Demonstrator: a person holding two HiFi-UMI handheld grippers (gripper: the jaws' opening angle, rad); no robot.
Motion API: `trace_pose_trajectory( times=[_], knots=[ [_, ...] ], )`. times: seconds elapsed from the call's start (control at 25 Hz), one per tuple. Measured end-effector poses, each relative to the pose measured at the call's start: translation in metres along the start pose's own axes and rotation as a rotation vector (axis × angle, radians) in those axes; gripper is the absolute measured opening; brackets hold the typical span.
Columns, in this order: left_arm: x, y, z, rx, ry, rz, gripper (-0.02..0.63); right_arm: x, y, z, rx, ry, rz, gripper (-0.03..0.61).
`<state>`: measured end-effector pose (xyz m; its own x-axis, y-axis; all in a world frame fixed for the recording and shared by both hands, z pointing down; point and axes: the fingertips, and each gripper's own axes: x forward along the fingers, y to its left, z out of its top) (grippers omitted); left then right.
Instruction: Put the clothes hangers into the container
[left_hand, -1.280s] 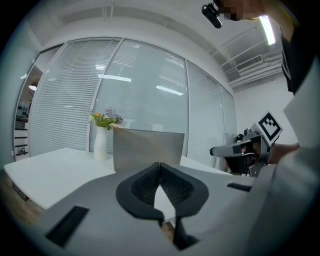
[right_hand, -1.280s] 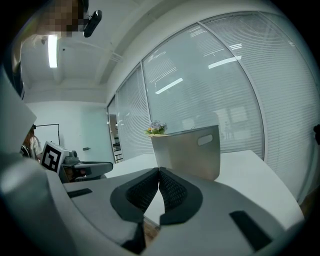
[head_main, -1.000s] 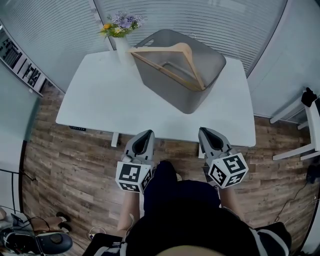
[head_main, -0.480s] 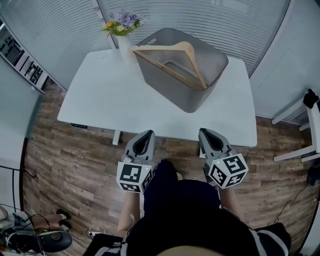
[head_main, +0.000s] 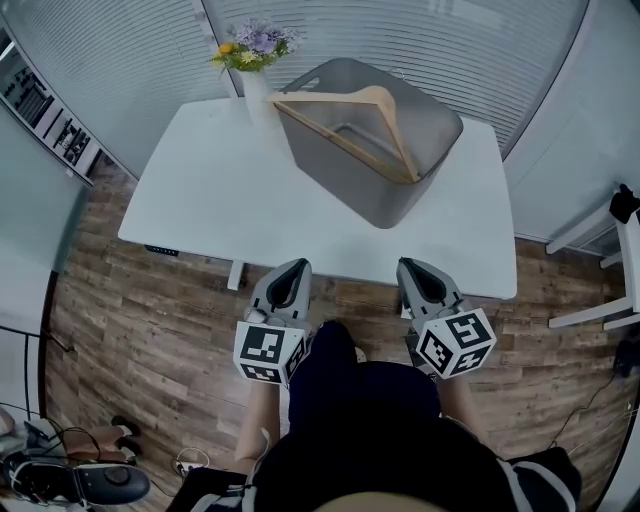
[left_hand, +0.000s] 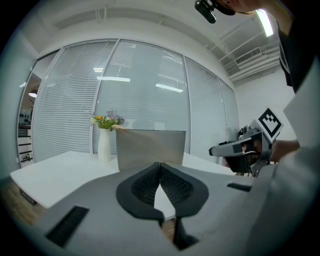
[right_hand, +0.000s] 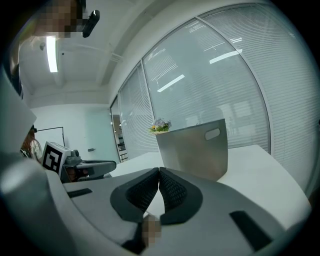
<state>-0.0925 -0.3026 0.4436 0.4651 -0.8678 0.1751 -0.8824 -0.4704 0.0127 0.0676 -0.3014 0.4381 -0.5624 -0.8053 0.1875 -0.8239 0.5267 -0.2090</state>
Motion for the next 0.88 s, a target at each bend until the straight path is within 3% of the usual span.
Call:
trace_pose_trajectory(
  times=[0.16,0.32,0.4,0.48,0.52,0.56,0.6,0.68,0.72,0.76,0.88],
  knots=[
    [0.007,0.005,0.005,-0.026,-0.011,-0.015,0.012,-0.002,-0.004,0.002,-0.004,-0.01,0.004,0.029],
    [0.033,0.031,0.055,0.014,-0.043,-0.111,0.027,-0.001,-0.016,0.028,-0.12,-0.042,0.012,0.031],
    [0.053,0.044,0.091,0.069,-0.038,-0.186,0.178,0.001,-0.022,0.045,-0.179,-0.074,-0.002,0.032],
    [0.079,0.058,0.127,0.163,-0.029,-0.226,0.179,0.004,-0.024,0.056,-0.215,-0.089,-0.01,0.037],
    [0.094,0.065,0.142,0.219,-0.016,-0.238,0.179,0.007,-0.022,0.06,-0.23,-0.087,-0.006,0.068],
    [0.111,0.072,0.155,0.272,0.006,-0.25,0.181,0.011,-0.021,0.064,-0.245,-0.082,0.0,0.155],
    [0.129,0.077,0.166,0.319,0.03,-0.264,0.187,0.014,-0.02,0.069,-0.261,-0.08,-0.002,0.195],
    [0.159,0.083,0.184,0.389,0.06,-0.289,0.196,0.02,-0.023,0.084,-0.271,-0.102,-0.041,0.191],
    [0.17,0.083,0.191,0.411,0.059,-0.3,0.196,0.021,-0.027,0.091,-0.251,-0.117,-0.068,0.131],
    [0.177,0.082,0.197,0.423,0.05,-0.312,0.196,0.021,-0.032,0.098,-0.214,-0.127,-0.085,0.031],
    [0.192,0.076,0.205,0.409,0.02,-0.344,0.195,0.022,-0.042,0.112,-0.109,-0.145,-0.094,0.028]
  ],
)
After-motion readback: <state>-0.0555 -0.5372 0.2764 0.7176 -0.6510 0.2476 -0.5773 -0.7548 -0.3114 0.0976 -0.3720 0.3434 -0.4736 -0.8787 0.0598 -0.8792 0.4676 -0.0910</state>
